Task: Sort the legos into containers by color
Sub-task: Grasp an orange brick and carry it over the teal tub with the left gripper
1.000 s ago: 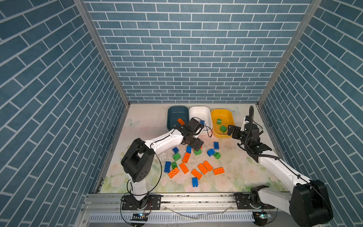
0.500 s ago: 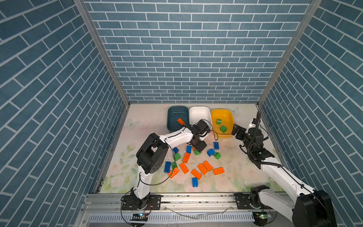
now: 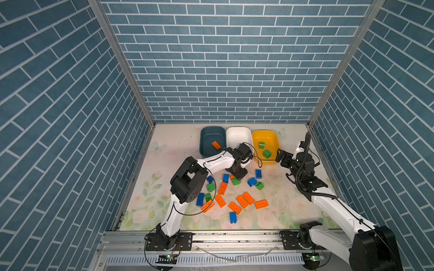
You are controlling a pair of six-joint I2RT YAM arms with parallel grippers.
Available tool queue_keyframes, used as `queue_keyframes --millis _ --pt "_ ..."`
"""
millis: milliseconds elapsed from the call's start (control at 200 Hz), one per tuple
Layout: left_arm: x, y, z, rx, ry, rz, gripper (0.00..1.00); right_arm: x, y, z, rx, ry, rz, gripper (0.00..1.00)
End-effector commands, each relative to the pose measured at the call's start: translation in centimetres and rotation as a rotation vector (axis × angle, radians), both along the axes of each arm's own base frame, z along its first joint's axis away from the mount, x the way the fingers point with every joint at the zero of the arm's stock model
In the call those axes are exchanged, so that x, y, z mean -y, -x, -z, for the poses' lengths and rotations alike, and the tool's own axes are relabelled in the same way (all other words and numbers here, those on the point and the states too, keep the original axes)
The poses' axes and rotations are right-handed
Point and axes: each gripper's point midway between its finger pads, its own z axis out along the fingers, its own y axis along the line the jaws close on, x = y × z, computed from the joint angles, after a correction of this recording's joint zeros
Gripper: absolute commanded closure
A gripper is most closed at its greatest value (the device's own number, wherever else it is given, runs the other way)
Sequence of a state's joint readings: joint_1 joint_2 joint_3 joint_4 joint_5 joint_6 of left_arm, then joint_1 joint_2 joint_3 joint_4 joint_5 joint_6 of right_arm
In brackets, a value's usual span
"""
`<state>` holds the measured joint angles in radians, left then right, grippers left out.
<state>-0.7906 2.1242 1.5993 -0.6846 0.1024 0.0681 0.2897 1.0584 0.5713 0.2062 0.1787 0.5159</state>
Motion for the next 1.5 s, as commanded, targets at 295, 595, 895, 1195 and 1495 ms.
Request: queue_keyframes --millis 295,595,895,1195,1495 --pt "0.0 0.3 1.4 -0.027 -0.014 0.011 0.66 -2.8 -0.8 -1.9 0.029 -0.018 -0.155 0.03" --pt "0.1 -0.2 0.5 0.005 0.004 -0.008 0.8 -4.0 -0.6 -2.0 0.05 -0.03 -0.225 0.01" --pt "-0.1 -1.2 -3.2 0.073 0.1 -0.063 0.86 -5.7 -0.3 -1.9 0.041 -0.048 -0.318 0.01" --pt "-2.6 -3.9 -9.7 0.158 0.322 -0.207 0.86 -9.7 0.0 -1.1 -0.016 -0.034 -0.49 0.01" --pt "-10.4 -10.6 -11.3 0.314 0.319 -0.56 0.86 -11.9 -0.1 -1.0 -0.01 0.066 -0.519 0.01"
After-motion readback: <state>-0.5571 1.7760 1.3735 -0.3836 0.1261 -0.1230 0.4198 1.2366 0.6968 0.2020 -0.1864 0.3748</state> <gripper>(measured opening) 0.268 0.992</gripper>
